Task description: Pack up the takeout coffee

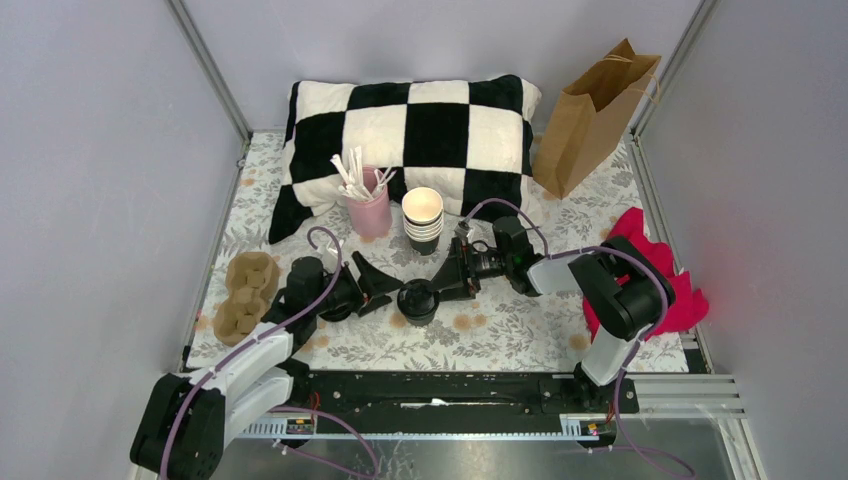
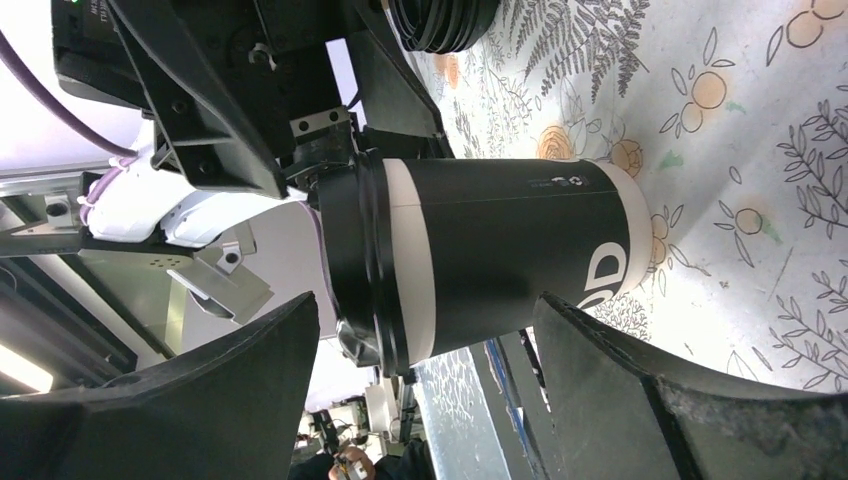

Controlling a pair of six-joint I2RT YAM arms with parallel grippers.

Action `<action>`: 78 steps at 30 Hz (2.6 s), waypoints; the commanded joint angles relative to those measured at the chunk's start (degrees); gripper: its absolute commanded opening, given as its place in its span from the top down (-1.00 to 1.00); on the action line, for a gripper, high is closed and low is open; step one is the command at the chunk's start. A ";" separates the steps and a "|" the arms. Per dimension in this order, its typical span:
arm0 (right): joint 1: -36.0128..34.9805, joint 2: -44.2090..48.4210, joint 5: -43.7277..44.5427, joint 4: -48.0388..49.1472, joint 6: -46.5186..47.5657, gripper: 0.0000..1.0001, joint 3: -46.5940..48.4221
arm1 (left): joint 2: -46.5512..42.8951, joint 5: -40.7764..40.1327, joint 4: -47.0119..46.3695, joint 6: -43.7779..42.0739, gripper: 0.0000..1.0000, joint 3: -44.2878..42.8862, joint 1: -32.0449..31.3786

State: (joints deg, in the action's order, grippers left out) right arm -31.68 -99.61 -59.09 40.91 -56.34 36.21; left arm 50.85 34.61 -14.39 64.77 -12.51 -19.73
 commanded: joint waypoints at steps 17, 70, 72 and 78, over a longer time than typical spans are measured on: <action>-0.57 -8.53 -0.36 19.14 -8.72 -0.51 -5.03 | 1.07 0.46 -8.22 1.48 -0.35 8.84 0.26; 0.59 -1.52 4.78 -0.02 3.84 0.08 -5.88 | -3.92 -10.66 11.21 -1.61 -0.12 3.33 -9.91; 0.64 -1.90 5.22 -0.02 4.35 0.08 -6.63 | -4.64 -12.01 11.33 -1.34 -0.09 4.18 -10.57; 0.64 -3.47 6.45 3.11 3.84 0.11 -8.20 | -5.13 -13.81 11.32 -1.41 -0.03 6.64 -10.68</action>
State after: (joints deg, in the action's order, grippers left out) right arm -29.58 -100.12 -57.06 50.02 -57.43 31.62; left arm 44.36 29.76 -8.64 65.65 -8.84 -30.11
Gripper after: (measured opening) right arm 0.465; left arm 0.529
